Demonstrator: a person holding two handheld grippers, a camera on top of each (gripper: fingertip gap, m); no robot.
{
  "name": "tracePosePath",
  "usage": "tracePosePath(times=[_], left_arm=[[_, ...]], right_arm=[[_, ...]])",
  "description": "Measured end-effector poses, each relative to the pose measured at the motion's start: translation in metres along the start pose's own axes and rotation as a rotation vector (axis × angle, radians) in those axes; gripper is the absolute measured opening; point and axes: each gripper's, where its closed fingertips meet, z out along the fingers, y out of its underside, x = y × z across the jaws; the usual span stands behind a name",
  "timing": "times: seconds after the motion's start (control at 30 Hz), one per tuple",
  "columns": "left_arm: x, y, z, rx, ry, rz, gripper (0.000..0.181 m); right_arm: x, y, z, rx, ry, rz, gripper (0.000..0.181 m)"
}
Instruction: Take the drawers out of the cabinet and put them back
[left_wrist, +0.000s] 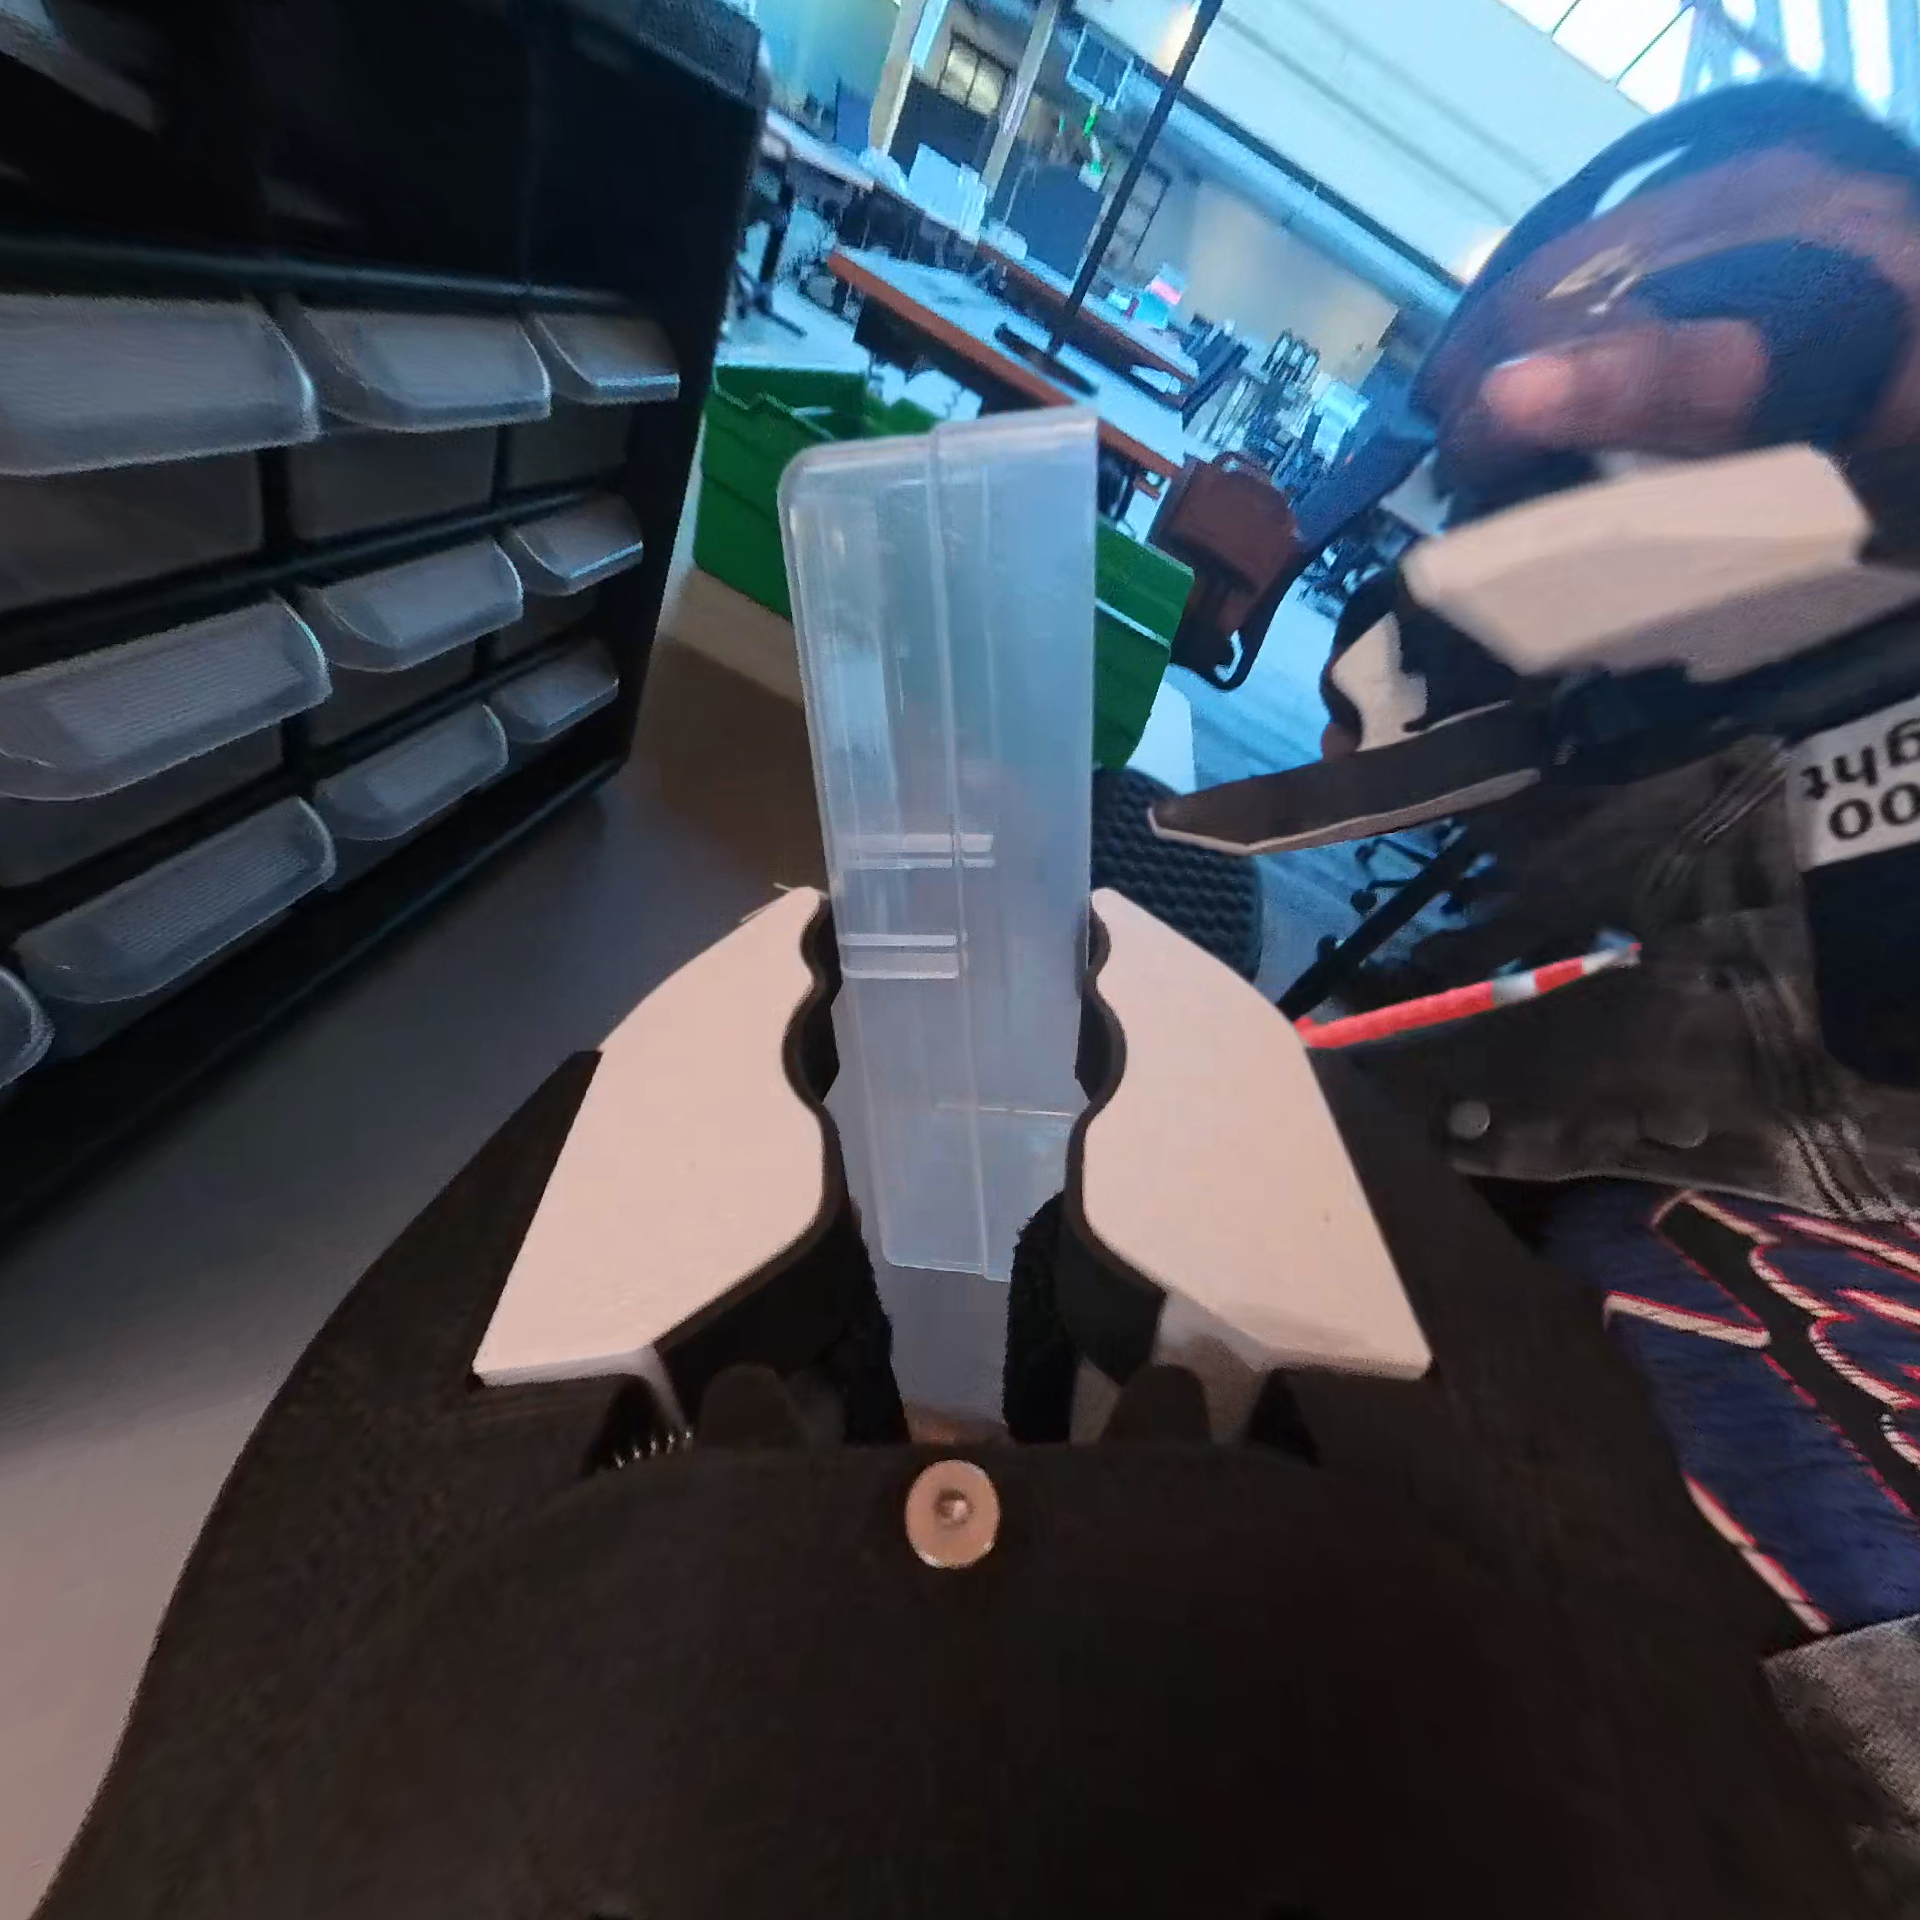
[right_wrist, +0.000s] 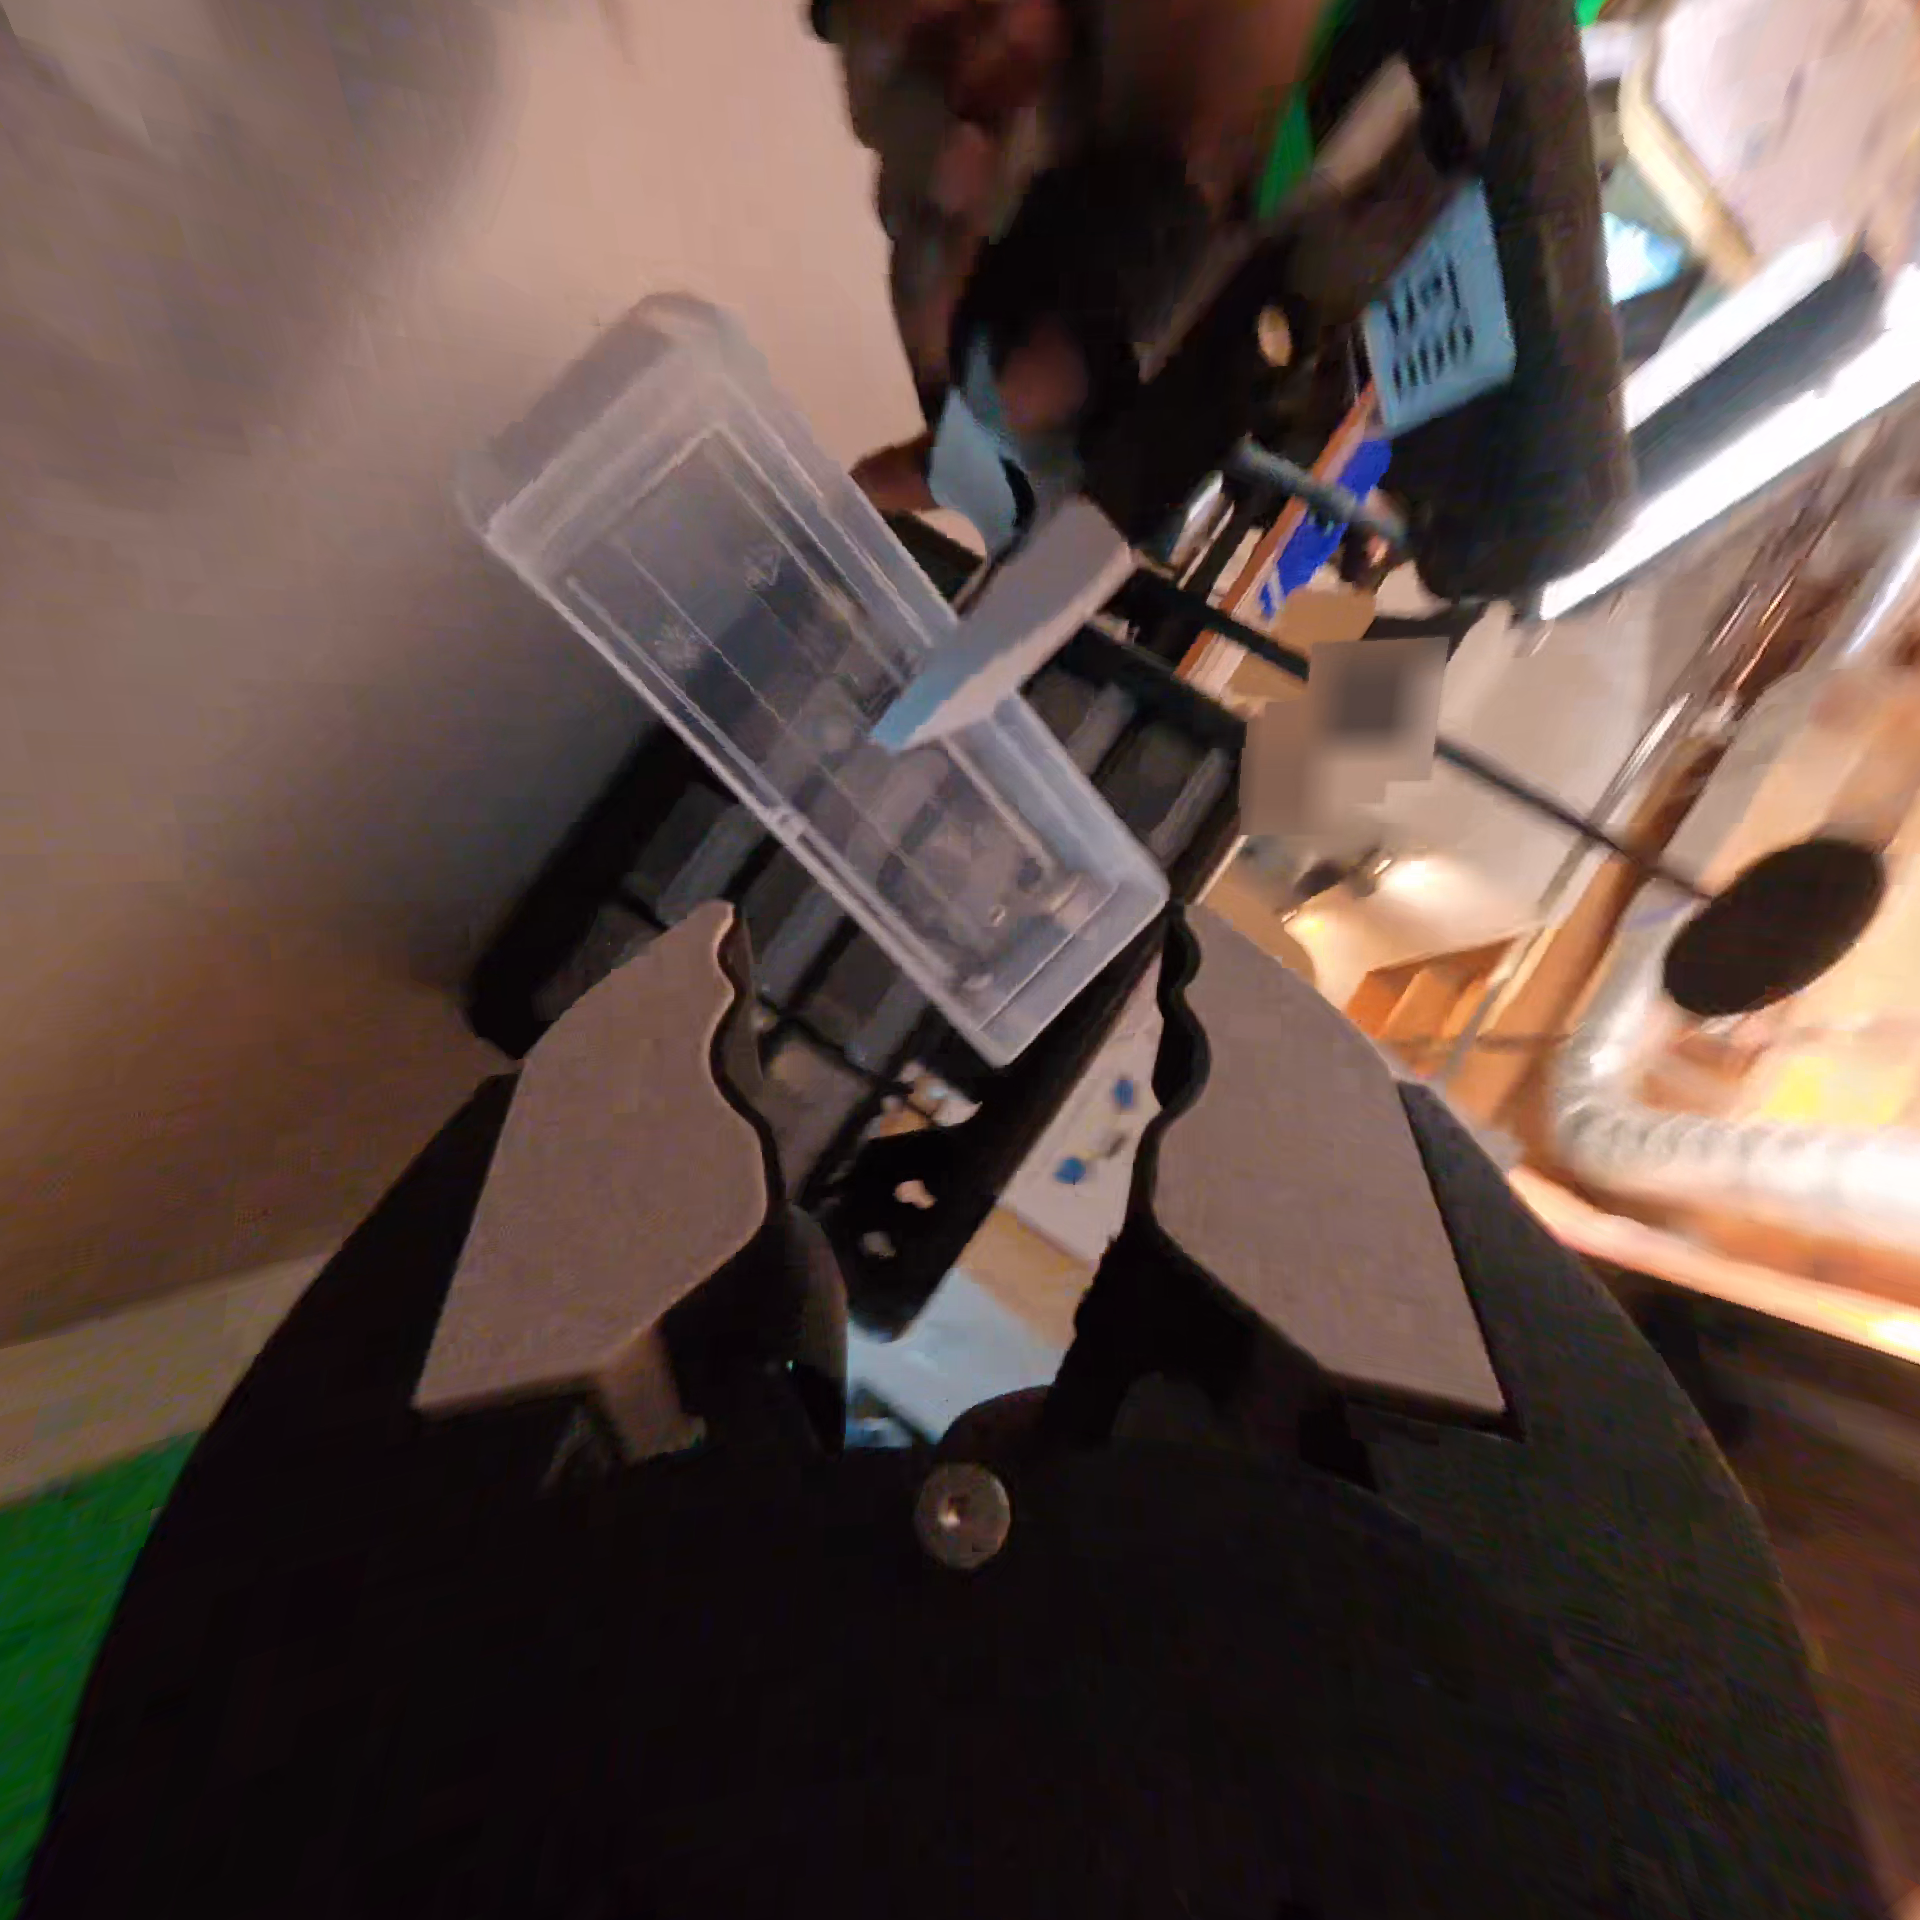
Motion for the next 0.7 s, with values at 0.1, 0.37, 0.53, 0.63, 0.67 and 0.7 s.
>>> tracePosePath(times=[0.1, 0.37, 0.53, 0.63, 0.67, 0.7], left_arm=[[0.002, 0.011, 0.004, -0.065, 0.001, 0.022, 0.043], [0.012, 0.028, 0.010, -0.155, 0.066, 0.065, 0.044], [0.021, -0.012, -0.002, 0.135, 0.142, 0.127, 0.060], [-0.005, -0.040, -0.021, 0.365, -0.042, 0.227, 0.062], [-0.013, -0.047, -0.027, 0.425, -0.105, 0.268, 0.061], [-0.018, -0.053, -0.033, 0.480, -0.153, 0.296, 0.061]], right_arm=[[-0.006, -0.014, 0.015, -0.020, -0.046, -0.174, 0.081], [-0.037, -0.010, 0.045, -0.124, -0.152, -0.326, 0.066], [-0.034, 0.032, 0.020, -0.197, -0.183, -0.105, 0.063], [-0.040, 0.094, -0.014, -0.297, -0.221, 0.086, 0.063], [-0.047, 0.118, -0.028, -0.342, -0.260, 0.164, 0.063], [-0.054, 0.142, -0.043, -0.390, -0.298, 0.240, 0.063]])
